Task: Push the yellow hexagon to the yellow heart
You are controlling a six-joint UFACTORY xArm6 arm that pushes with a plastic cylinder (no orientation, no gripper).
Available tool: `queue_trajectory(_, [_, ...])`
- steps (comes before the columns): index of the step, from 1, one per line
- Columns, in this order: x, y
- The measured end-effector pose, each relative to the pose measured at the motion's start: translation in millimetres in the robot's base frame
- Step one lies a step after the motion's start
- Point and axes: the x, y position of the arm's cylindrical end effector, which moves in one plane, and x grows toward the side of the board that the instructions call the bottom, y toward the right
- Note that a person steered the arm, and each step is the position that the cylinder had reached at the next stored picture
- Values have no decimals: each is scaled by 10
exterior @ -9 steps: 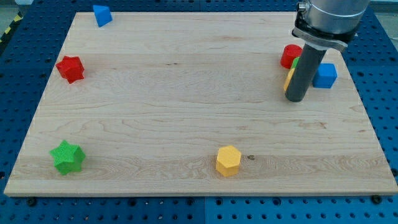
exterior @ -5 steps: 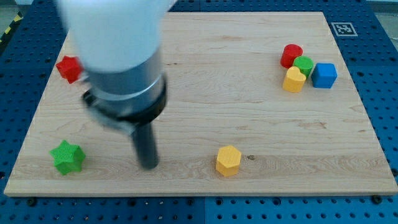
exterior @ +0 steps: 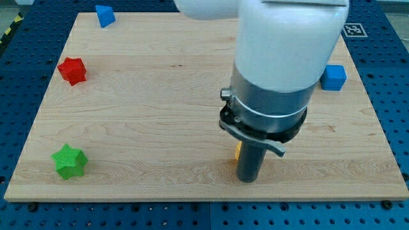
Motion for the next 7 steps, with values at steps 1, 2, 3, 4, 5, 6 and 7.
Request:
queue_trajectory(1, [-112,-23])
queue_trajectory(2, [-285,-56])
queue_trajectory(3, [-498,-56])
queue_trajectory(4, [-700,-56])
queue_trajectory(5, [-888,-56])
queue_trajectory(6, [-1023,53])
queue_trajectory(7, [-1045,335])
